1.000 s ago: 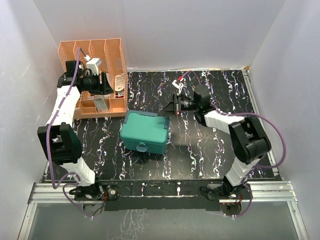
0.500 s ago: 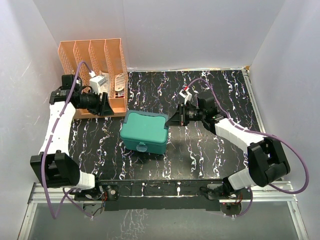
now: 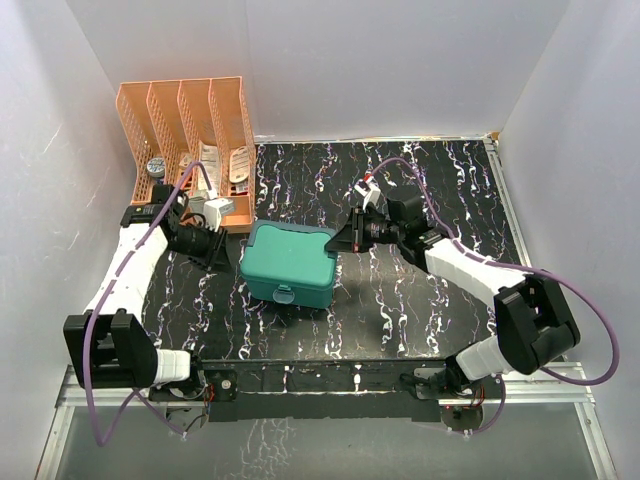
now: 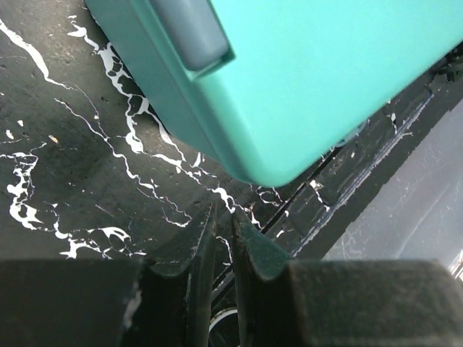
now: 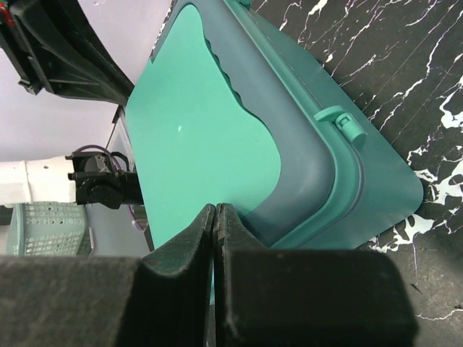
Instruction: Organize the medicine kit
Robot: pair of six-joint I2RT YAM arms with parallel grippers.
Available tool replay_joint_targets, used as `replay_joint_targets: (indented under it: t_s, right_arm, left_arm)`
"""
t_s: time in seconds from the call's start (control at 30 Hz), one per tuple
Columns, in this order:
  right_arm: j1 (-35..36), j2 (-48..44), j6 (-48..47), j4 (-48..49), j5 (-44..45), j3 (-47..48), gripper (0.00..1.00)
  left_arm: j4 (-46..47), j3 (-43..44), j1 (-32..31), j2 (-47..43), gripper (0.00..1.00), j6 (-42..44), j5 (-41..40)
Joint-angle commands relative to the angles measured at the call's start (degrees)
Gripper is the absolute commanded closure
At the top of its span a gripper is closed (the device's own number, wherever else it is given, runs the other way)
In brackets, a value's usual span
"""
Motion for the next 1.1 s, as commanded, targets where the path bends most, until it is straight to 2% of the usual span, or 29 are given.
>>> replay_joint_targets:
  t_s: [0.0, 0.13, 0.23, 0.4, 0.57, 0.7, 0.83, 1.07]
  right_arm:
    - [0.51, 2.66, -1.64, -2.79, 5.5, -0.3, 1.0]
    - [0.52, 6.04, -3.38, -4.46, 5.94, 2.9, 1.0]
    - [0.5, 8.7, -4.37, -5.16, 5.65, 5.51, 1.0]
    - [0.52, 10.8, -4.93, -5.41, 5.2, 7.5, 1.0]
    - [0.51, 10.87, -5.41, -5.07, 5.54, 6.38, 1.0]
    - [0.6, 10.35, -4.86, -4.37, 5.83, 5.28, 1.0]
    - [0.69, 5.63, -5.1, -8.37, 10.58, 5.36, 1.0]
    - [3.2, -12.23, -0.12, -15.85, 23.98, -0.07, 1.0]
  left_arm:
    - [6.51, -2.84, -1.15, 1.28, 0.87, -3.39, 0.34]
    - [11.84, -5.57, -3.92, 4.54, 0.91, -7.58, 1.21]
    - [15.79, -7.24, -7.97, 5.7, 0.97, -12.18, 1.85]
    - [18.26, -9.78, -13.06, 1.02, 1.0, -16.93, 2.19]
    - [18.53, -10.17, -13.52, -3.7, 1.0, -18.3, -0.46]
    - [20.63, -8.99, -13.59, -1.66, 1.0, -18.84, -2.46]
    - [23.34, -7.31, -13.61, 1.7, 1.0, -20.5, -1.72]
    - [27.27, -7.9, -13.65, 2.7, 1.0, -23.32, -1.5]
